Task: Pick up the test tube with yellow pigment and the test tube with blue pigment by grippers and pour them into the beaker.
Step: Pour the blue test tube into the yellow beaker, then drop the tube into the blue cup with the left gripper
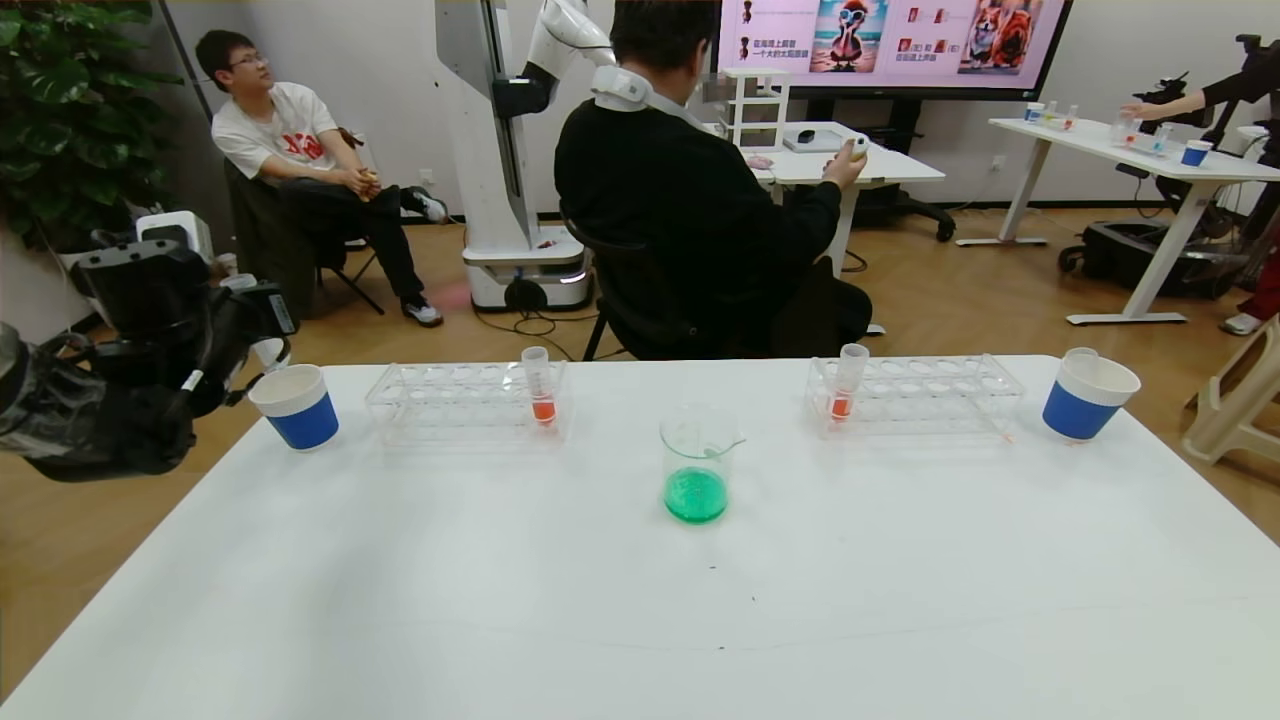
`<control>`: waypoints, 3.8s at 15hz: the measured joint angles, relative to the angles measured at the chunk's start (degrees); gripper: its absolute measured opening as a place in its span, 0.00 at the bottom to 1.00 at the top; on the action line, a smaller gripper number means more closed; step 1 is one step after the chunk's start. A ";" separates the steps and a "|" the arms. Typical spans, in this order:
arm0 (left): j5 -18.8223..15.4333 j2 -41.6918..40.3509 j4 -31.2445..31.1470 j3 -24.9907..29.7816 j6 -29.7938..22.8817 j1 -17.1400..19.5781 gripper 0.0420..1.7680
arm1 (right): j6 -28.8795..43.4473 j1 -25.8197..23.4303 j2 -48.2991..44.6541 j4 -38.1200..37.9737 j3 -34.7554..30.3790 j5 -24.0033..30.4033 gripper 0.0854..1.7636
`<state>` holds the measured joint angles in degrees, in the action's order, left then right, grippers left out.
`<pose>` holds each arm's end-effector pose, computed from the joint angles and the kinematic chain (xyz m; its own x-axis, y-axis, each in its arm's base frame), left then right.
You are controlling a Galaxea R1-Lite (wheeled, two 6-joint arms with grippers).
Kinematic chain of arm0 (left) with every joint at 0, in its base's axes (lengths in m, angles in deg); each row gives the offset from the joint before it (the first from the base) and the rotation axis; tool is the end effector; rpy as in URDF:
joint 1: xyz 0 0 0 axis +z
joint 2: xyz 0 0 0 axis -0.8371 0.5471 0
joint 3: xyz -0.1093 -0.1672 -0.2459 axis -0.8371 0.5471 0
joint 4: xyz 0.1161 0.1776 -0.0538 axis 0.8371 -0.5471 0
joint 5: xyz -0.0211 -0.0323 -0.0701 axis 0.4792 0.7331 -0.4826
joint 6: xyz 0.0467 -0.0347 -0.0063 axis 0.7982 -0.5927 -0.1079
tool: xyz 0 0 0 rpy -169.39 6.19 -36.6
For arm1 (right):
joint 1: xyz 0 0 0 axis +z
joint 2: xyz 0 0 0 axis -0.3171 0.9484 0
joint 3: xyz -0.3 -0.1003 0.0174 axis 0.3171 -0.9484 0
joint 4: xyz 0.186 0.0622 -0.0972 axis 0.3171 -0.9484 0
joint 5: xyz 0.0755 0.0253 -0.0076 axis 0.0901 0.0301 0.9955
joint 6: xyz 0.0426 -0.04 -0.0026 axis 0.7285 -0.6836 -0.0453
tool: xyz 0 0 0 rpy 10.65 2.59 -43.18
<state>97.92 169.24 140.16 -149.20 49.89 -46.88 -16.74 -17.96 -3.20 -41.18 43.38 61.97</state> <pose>0.4581 0.0957 0.1587 0.9064 0.4218 0.0213 -0.4216 0.9067 -0.0137 0.0271 0.0007 0.0753 0.9999 0.0164 -0.0008 -0.0164 0.9996 -0.0226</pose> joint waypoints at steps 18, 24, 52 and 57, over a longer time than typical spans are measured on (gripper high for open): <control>0.13 11.00 6.45 -0.27 0.46 0.35 0.26 | -0.02 -0.01 0.00 0.00 0.00 0.00 0.98; 0.13 10.96 6.45 0.50 0.67 0.30 0.58 | 0.00 -0.01 0.00 0.00 0.00 0.00 0.98; 1.04 -36.36 -9.47 12.13 7.46 -16.51 0.99 | 0.00 0.00 0.00 0.00 0.00 0.00 0.98; -1.57 -57.13 -10.80 27.56 11.62 -16.36 0.99 | 0.00 0.00 0.00 0.00 0.00 0.00 0.98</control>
<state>96.35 112.11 129.35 -121.63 61.51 -63.24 -16.74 -17.96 -3.20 -41.18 43.38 61.97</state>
